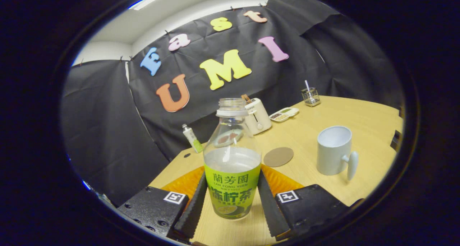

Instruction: Take the bottle from table, then pour the juice into the cup, finally place the bottle on the coaster

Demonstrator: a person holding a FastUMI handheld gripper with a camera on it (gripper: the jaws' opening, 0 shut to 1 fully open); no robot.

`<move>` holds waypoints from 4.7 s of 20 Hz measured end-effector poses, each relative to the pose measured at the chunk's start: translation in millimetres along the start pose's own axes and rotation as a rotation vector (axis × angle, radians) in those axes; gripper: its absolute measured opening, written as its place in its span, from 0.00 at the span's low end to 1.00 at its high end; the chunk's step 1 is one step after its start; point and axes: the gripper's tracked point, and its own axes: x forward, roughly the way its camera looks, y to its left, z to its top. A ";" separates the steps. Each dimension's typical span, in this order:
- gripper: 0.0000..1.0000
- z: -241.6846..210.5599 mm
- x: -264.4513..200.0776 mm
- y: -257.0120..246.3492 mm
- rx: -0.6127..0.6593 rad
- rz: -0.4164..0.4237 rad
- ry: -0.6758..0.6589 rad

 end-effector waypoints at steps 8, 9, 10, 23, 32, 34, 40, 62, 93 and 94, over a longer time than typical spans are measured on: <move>0.78 0.1 -3.7 1.1 0.231 0.124 0.110; 0.78 1.5 -3.9 0.8 0.280 0.145 0.110; 0.78 5.7 -5.5 1.8 0.331 0.172 0.100; 0.77 35.6 5.2 -39.5 0.830 0.287 0.056; 0.78 46.3 17.5 -51.4 1.117 0.369 0.035; 0.78 46.8 17.2 -53.5 1.158 0.377 0.036; 0.78 57.3 25.1 -51.2 1.284 0.382 0.027; 0.78 109.9 10.8 -50.0 1.535 0.441 -0.054; 0.78 167.6 -19.2 -52.8 1.761 0.571 -0.138; 0.78 167.9 -18.8 -51.8 1.763 0.574 -0.135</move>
